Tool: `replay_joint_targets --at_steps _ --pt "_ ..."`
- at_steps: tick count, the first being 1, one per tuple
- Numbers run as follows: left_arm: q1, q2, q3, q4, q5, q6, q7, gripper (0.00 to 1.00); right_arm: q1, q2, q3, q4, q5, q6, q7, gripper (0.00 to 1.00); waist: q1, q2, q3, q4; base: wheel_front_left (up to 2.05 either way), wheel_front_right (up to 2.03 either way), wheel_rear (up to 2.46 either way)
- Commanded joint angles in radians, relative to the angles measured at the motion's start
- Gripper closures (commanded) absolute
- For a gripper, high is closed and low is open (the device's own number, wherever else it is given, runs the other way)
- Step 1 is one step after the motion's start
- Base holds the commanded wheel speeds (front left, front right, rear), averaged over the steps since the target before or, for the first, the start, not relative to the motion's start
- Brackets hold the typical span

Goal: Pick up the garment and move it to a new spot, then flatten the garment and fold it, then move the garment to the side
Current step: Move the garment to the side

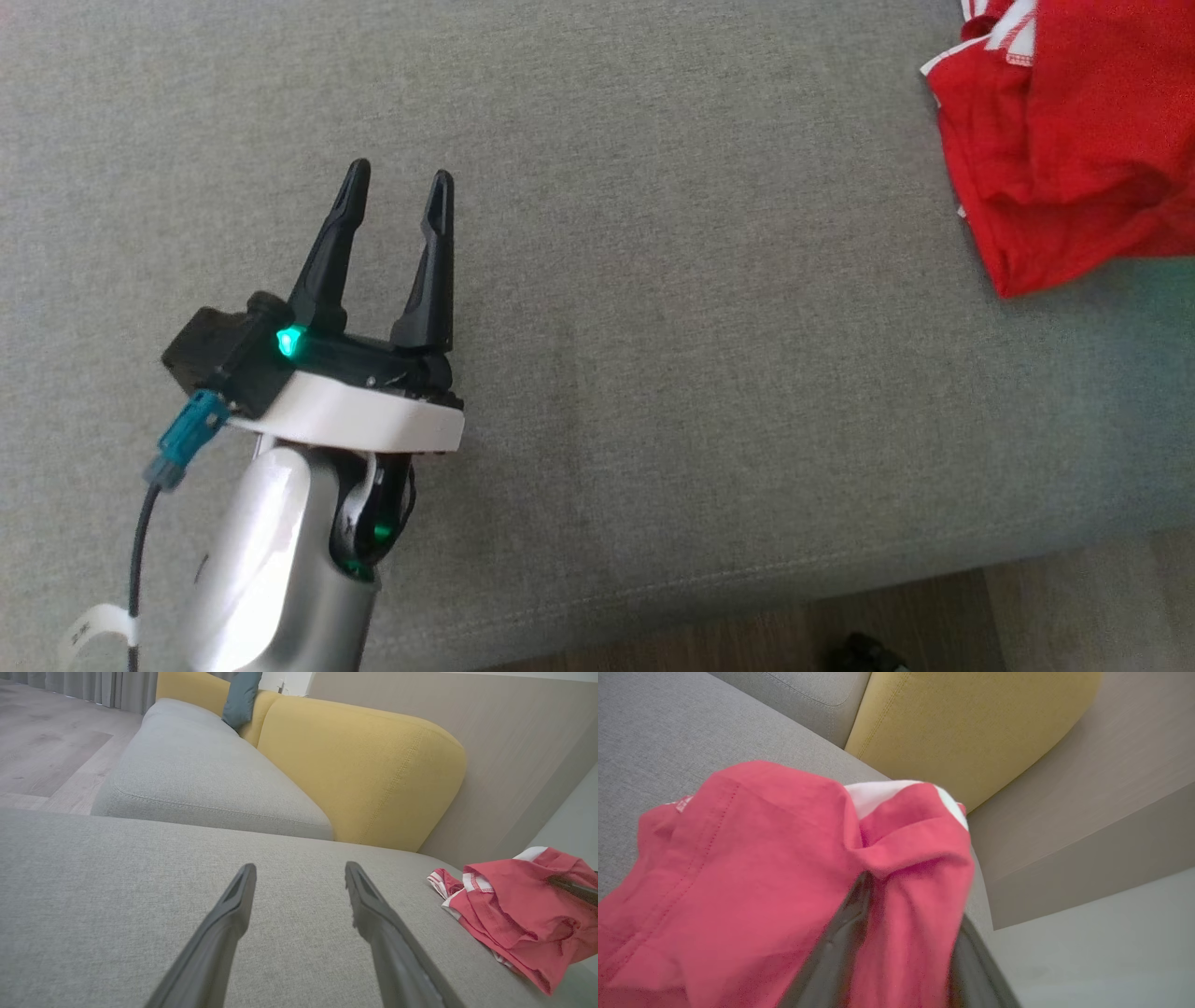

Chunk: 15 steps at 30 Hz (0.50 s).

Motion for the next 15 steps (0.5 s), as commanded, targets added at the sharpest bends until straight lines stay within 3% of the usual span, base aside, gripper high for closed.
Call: replay_joint_targets --at_steps 1,15 --pt "-0.018 0.008 0.028 -0.029 0.008 -0.005 -0.005 0.0 0.024 -0.023 -0.011 -0.035 -0.003 0.007 0.0 0.0 0.0 0.0 -0.001 -0.002 0.0 0.0 0.0" --pt "-0.01 0.008 0.016 -0.016 -0.014 0.005 -0.005 0.0 -0.025 0.026 -0.031 -0.151 -0.028 0.007 -0.003 0.0 0.0 0.0 -0.052 0.01 0.0 0.0 0.0"
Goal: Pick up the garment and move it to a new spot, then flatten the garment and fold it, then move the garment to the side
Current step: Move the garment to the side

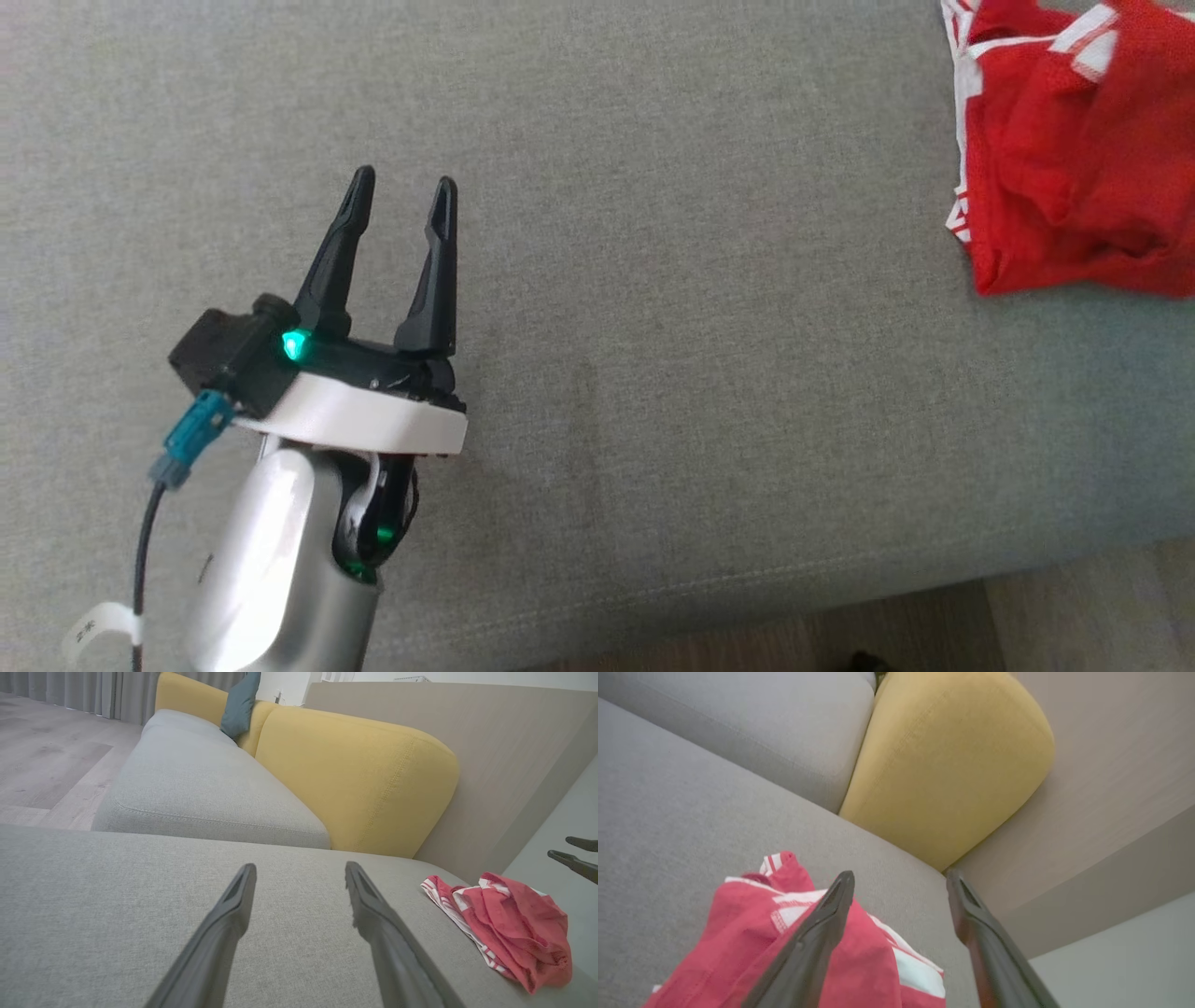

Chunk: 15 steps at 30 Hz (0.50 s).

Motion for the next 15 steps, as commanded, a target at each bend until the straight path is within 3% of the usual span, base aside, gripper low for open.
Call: replay_joint_targets --at_steps 1,6,15 --pt "-0.009 0.008 0.021 -0.033 -0.012 0.005 -0.005 0.0 -0.027 -0.008 0.002 -0.045 -0.005 0.007 -0.007 0.0 0.0 0.0 -0.012 0.006 0.0 0.0 0.0" --pt "0.0 0.008 0.023 -0.038 -0.021 0.015 -0.005 0.0 -0.03 0.077 0.007 -0.092 -0.003 0.007 -0.044 0.0 0.0 0.0 -0.046 0.02 0.0 0.0 0.0" --pt "0.034 0.008 0.042 -0.043 -0.033 0.036 -0.005 0.0 0.069 0.325 0.009 -0.143 0.009 0.007 -0.179 0.0 0.0 0.0 -0.117 0.045 0.0 0.0 0.0"
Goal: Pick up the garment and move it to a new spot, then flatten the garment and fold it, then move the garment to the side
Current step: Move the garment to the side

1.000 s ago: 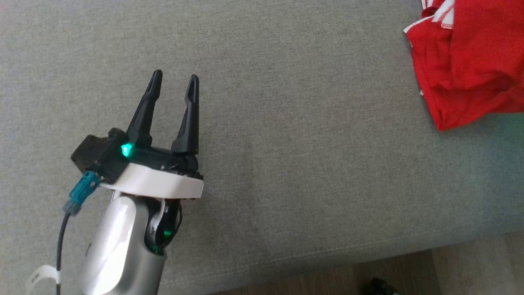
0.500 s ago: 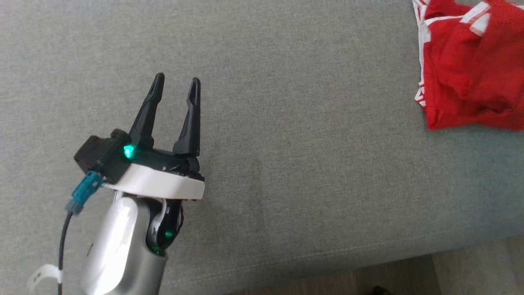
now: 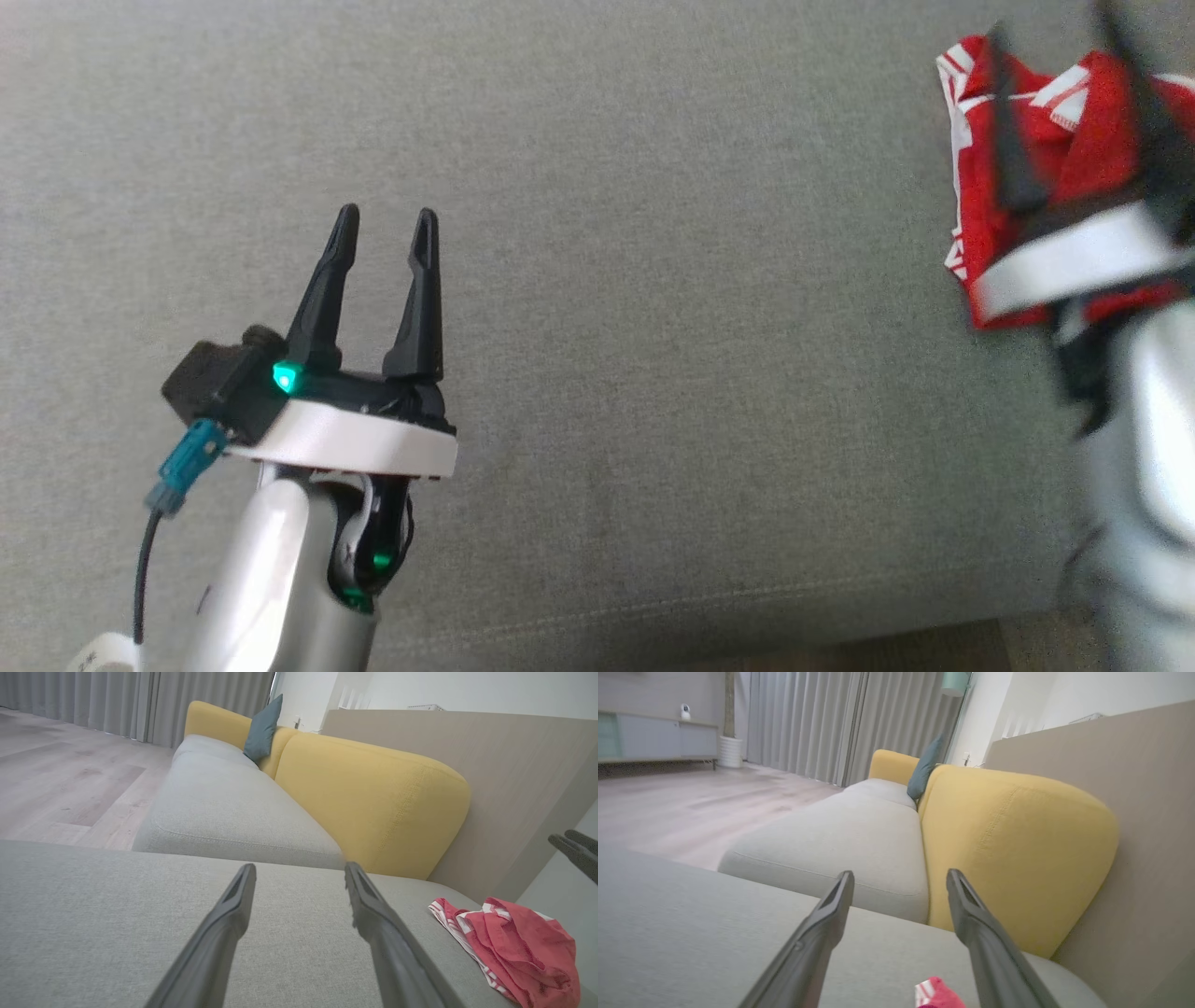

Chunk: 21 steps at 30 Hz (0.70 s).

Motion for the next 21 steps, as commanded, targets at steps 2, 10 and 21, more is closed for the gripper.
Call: replay_joint_targets --at_steps 2,10,21 --pt "-0.004 0.008 0.038 -0.039 -0.003 0.007 -0.005 0.0 0.064 0.071 0.014 -0.037 0.0 0.007 -0.049 0.0 0.0 0.0 -0.029 0.015 0.0 0.0 0.0" --pt "0.055 0.008 0.055 -0.029 -0.001 0.032 -0.005 0.0 0.274 0.192 0.007 0.004 -0.025 0.007 -0.218 0.0 0.0 0.0 -0.096 0.044 0.0 0.0 0.0" --pt "0.126 0.008 0.078 -0.01 -0.018 0.03 -0.005 0.0 0.37 0.193 -0.008 0.021 0.066 0.007 -0.263 0.0 0.0 0.0 -0.147 0.063 0.0 0.0 0.0"
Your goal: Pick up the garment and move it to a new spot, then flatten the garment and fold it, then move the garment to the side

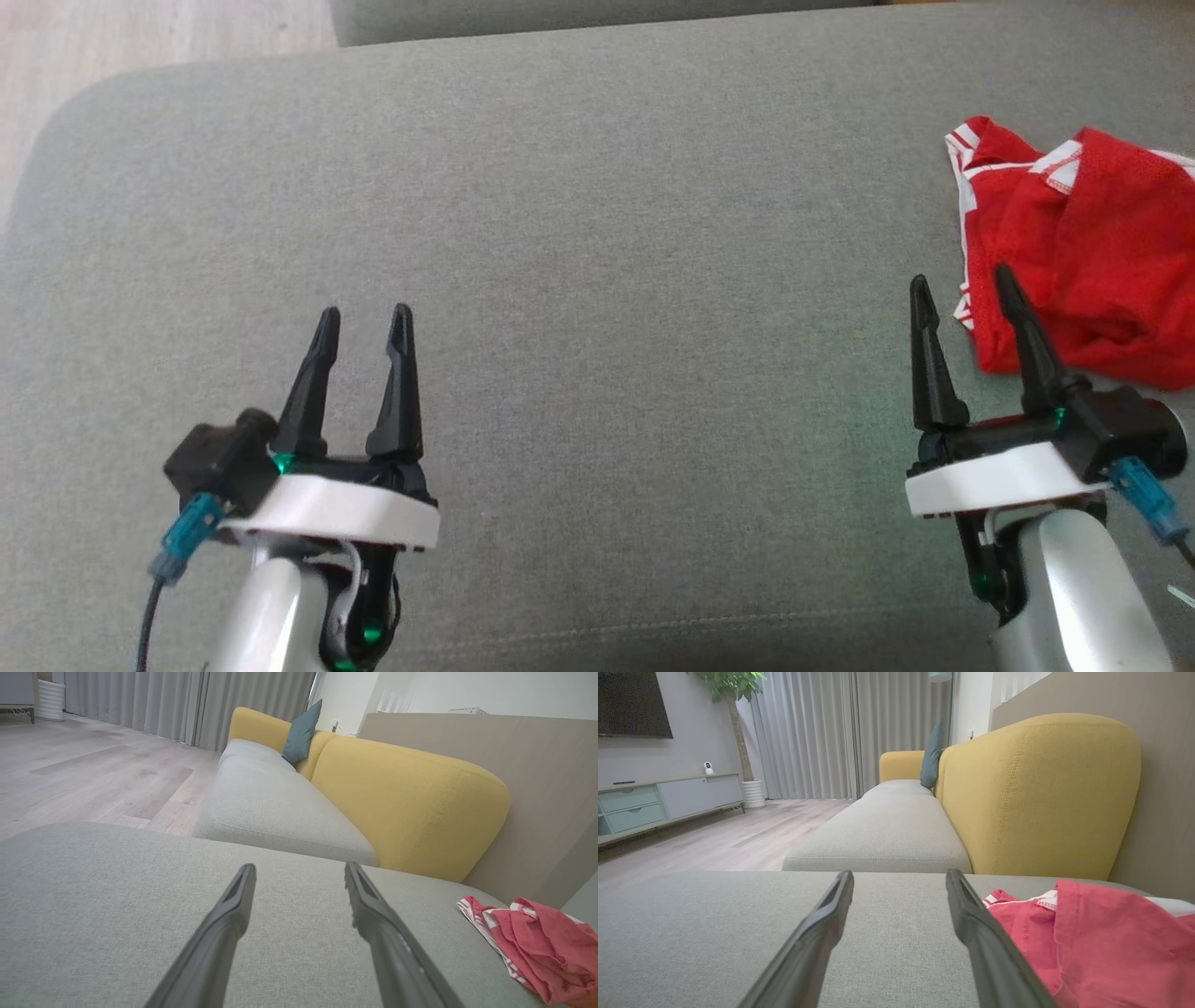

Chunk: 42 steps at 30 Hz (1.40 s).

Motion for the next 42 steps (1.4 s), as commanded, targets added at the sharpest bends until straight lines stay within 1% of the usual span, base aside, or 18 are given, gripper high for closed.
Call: replay_joint_targets --at_steps 1,4,6,11,23,27,28,31,42 --pt "-0.017 0.008 0.039 -0.031 0.0 -0.009 -0.005 0.0 -0.003 0.003 0.021 -0.033 0.003 0.007 -0.012 0.0 0.0001 -0.0001 -0.003 0.004 0.0 0.0 0.0" --pt "-0.011 0.008 0.04 -0.042 0.012 -0.021 -0.005 0.0 0.0 0.003 0.021 -0.037 -0.002 0.007 -0.013 0.0 0.0001 -0.0001 -0.005 0.007 0.0 0.0 0.0" --pt "-0.007 0.008 0.04 -0.055 0.013 -0.038 -0.005 0.0 0.001 0.003 0.024 -0.036 -0.011 0.007 -0.013 0.0 0.0001 -0.0001 -0.005 0.007 0.0 0.0 0.0" --pt "0.002 0.008 0.05 -0.078 0.016 -0.052 -0.005 0.0 0.005 0.003 0.024 -0.043 -0.005 0.007 -0.014 0.0 0.0001 -0.0001 -0.006 0.004 0.0 0.0 0.0" --pt "0.012 0.008 0.061 -0.081 0.002 -0.059 -0.005 0.0 0.011 0.003 0.028 -0.046 0.014 0.007 -0.014 0.0 0.0001 -0.0001 -0.014 -0.002 0.0 0.0 0.0" --pt "0.016 0.008 0.066 -0.084 -0.006 -0.052 -0.005 0.0 0.013 0.003 0.031 -0.045 0.018 0.007 -0.014 0.0 0.0001 -0.0001 -0.017 -0.004 0.0 0.0 0.0" --pt "0.036 0.0 0.029 -0.048 -0.002 -0.054 0.0 1.0 0.021 0.002 0.005 -0.012 0.011 0.0 -0.003 1.0 0.0001 -0.0001 -0.018 -0.004 0.0 0.0 0.0" --pt "0.048 -0.002 0.025 0.0 -0.006 -0.052 0.001 1.0 0.029 0.005 0.006 0.035 0.013 0.0 -0.001 1.0 0.0001 -0.0001 -0.018 -0.004 0.0 0.0 0.0" --pt "0.048 0.007 0.04 0.016 -0.123 -0.057 0.024 1.0 0.034 -0.004 0.005 0.041 0.155 0.0 0.021 1.0 0.0001 -0.0001 -0.029 0.0 0.0 0.0 0.0"
